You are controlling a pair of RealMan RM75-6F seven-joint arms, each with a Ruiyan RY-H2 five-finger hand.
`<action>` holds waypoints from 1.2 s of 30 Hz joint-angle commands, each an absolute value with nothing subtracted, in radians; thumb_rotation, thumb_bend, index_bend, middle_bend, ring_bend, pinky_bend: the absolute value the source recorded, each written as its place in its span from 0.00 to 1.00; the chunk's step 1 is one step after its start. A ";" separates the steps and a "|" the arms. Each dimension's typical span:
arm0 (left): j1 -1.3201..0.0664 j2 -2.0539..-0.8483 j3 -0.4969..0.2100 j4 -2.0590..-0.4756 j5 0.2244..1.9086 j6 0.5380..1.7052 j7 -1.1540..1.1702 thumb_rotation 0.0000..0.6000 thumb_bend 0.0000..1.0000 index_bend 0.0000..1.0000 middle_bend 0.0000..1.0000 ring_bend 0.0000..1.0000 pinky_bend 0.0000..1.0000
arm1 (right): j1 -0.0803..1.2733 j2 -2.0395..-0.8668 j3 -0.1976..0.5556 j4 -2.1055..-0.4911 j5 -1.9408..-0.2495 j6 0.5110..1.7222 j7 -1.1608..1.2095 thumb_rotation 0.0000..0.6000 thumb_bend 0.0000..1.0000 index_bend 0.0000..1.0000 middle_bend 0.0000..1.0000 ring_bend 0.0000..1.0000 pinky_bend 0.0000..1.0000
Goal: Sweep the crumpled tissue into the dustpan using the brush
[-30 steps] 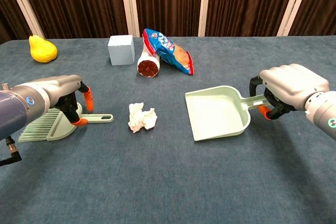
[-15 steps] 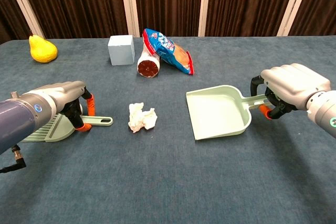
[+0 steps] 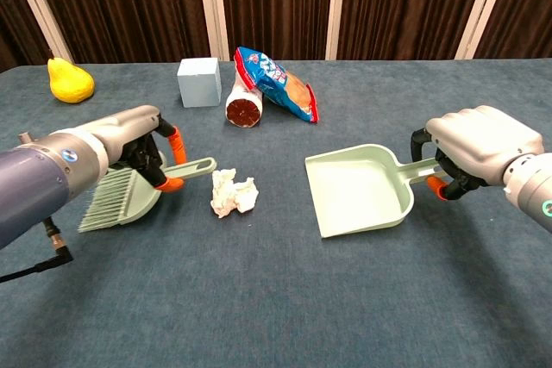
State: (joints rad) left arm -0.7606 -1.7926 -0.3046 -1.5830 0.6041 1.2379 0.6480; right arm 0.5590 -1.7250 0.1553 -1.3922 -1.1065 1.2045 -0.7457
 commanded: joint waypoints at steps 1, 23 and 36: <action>-0.765 -1.804 -0.313 -1.594 0.614 1.242 0.639 1.00 0.62 0.78 1.00 1.00 1.00 | 0.558 -1.726 0.153 -1.411 -1.100 1.213 -0.768 1.00 0.55 0.67 0.83 0.85 0.85; -0.883 -2.003 -0.469 -1.545 0.681 1.188 0.472 1.00 0.62 0.78 1.00 1.00 1.00 | 0.566 -1.704 0.172 -1.462 -1.058 1.230 -0.837 1.00 0.55 0.67 0.83 0.85 0.85; -0.976 -2.092 -0.586 -1.497 0.798 1.176 0.325 1.00 0.52 0.76 1.00 1.00 1.00 | 0.569 -1.689 0.170 -1.472 -1.043 1.230 -0.847 1.00 0.55 0.67 0.84 0.85 0.85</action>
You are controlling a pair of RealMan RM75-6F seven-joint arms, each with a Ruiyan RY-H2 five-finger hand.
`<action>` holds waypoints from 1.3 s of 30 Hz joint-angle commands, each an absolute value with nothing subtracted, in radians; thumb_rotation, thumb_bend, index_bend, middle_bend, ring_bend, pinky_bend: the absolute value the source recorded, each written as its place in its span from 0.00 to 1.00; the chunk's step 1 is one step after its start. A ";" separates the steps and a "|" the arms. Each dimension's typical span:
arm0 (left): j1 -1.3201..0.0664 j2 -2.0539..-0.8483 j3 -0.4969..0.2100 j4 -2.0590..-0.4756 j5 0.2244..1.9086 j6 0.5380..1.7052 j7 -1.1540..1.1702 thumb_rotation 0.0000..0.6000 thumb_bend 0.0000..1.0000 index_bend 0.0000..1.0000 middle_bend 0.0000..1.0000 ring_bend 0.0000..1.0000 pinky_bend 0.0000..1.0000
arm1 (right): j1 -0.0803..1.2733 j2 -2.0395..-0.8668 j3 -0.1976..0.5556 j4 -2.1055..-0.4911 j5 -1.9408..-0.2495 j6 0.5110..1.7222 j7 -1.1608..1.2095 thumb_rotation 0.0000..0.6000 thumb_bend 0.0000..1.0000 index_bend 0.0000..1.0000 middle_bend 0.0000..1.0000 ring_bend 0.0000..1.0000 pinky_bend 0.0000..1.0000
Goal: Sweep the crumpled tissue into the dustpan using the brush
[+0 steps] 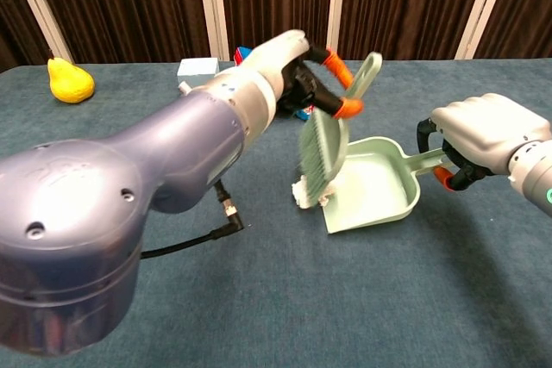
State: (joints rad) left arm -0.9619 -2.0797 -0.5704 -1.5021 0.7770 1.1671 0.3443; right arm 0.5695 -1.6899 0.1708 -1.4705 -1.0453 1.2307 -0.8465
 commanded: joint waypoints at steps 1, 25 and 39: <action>-0.979 -2.095 -0.591 -1.497 0.805 1.180 0.317 1.00 0.52 0.76 1.00 1.00 1.00 | 0.569 -1.689 0.169 -1.473 -1.042 1.230 -0.847 1.00 0.55 0.67 0.84 0.85 0.85; -0.876 -1.934 -0.419 -1.595 0.830 1.146 0.358 1.00 0.54 0.77 1.00 1.00 1.00 | 0.545 -1.688 0.137 -1.481 -1.058 1.243 -0.817 1.00 0.55 0.67 0.84 0.85 0.85; -0.891 -1.972 -0.418 -1.588 0.781 1.158 0.379 1.00 0.53 0.77 1.00 1.00 1.00 | 0.548 -1.693 0.140 -1.486 -1.055 1.249 -0.830 1.00 0.55 0.67 0.84 0.85 0.85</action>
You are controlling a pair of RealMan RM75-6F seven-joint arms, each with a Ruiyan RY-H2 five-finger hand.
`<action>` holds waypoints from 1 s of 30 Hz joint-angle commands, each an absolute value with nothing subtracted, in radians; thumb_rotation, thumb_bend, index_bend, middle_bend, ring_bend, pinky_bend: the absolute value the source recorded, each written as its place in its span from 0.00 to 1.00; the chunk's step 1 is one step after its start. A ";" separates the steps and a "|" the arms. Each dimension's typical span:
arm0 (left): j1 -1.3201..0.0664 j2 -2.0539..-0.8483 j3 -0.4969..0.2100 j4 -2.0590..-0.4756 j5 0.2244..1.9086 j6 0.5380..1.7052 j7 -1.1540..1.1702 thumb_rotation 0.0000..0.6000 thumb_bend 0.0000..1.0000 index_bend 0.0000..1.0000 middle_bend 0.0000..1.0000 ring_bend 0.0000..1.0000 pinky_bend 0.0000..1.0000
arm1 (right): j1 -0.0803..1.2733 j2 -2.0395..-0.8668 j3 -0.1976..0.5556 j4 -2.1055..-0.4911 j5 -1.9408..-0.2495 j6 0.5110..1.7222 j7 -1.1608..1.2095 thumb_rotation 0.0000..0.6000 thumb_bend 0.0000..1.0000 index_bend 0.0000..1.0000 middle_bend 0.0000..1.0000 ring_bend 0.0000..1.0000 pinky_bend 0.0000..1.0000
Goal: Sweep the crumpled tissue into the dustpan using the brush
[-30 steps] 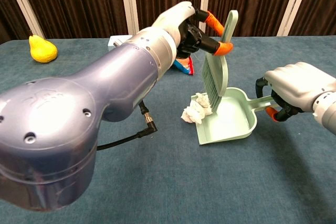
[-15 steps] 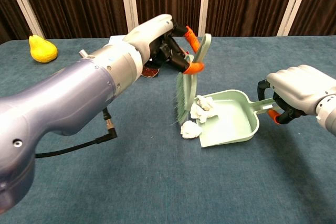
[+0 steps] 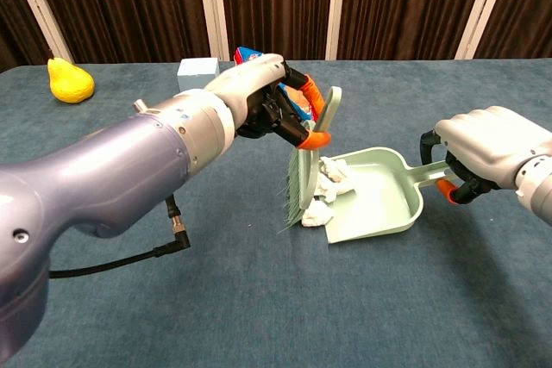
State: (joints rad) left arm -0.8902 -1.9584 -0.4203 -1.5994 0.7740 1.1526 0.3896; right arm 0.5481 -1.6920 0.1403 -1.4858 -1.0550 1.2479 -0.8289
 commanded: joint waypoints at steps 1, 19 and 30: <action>-0.891 -1.981 -0.418 -1.580 0.791 1.162 0.369 1.00 0.53 0.77 1.00 1.00 1.00 | 0.549 -1.694 0.141 -1.484 -1.053 1.247 -0.829 1.00 0.55 0.67 0.84 0.85 0.85; -0.916 -2.181 -0.465 -1.432 1.038 1.241 0.129 1.00 0.45 0.76 1.00 1.00 1.00 | 0.549 -1.691 0.143 -1.484 -1.055 1.251 -0.830 1.00 0.55 0.67 0.84 0.85 0.85; -0.860 -2.091 -0.479 -1.555 1.087 1.251 0.106 1.00 0.45 0.76 1.00 1.00 1.00 | 0.537 -1.672 0.136 -1.500 -1.051 1.258 -0.828 1.00 0.55 0.59 0.84 0.85 0.85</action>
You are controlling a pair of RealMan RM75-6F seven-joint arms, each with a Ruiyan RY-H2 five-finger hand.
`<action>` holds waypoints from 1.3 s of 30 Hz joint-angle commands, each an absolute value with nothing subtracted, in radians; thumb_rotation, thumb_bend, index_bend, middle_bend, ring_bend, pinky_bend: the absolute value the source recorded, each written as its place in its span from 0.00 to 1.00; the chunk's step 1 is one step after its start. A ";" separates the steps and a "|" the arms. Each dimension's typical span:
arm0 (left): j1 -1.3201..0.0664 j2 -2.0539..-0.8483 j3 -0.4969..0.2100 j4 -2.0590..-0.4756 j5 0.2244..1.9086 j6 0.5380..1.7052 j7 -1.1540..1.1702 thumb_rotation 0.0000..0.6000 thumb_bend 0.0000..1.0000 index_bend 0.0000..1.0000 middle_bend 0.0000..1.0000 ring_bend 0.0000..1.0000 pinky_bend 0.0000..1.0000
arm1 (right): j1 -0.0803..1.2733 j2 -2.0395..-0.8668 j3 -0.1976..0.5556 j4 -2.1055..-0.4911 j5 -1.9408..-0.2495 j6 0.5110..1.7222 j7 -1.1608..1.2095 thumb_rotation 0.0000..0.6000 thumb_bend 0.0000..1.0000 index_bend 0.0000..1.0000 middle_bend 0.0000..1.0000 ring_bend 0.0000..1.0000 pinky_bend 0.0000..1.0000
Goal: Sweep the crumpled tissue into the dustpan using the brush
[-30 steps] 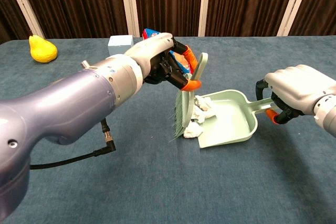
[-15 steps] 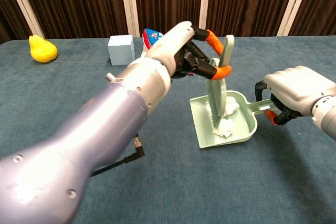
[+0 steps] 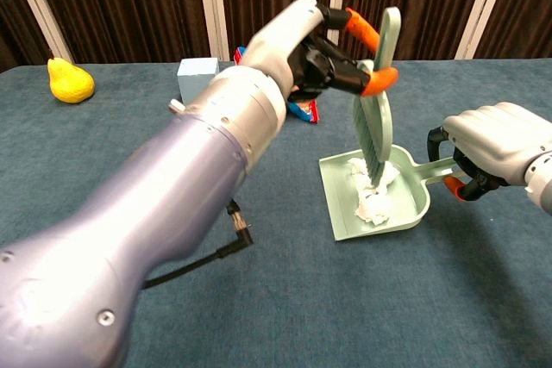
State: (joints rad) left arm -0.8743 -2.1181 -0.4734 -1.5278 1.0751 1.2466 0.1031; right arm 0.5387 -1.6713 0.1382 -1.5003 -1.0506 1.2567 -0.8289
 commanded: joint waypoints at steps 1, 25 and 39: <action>-0.854 -2.079 -0.483 -1.569 1.087 1.253 0.108 1.00 0.45 0.76 1.00 1.00 1.00 | 0.536 -1.672 0.134 -1.500 -1.052 1.259 -0.828 1.00 0.55 0.48 0.84 0.85 0.85; -0.742 -1.628 -0.354 -1.761 1.137 1.247 0.531 1.00 0.46 0.76 1.00 1.00 1.00 | 0.505 -1.585 0.120 -1.653 -1.049 1.336 -0.915 1.00 0.55 0.00 0.84 0.85 0.85; -0.739 -1.493 -0.207 -1.802 0.972 1.209 0.880 1.00 0.21 0.49 0.85 0.93 1.00 | 0.484 -1.567 0.097 -1.705 -1.074 1.361 -0.913 1.00 0.55 0.00 0.84 0.85 0.85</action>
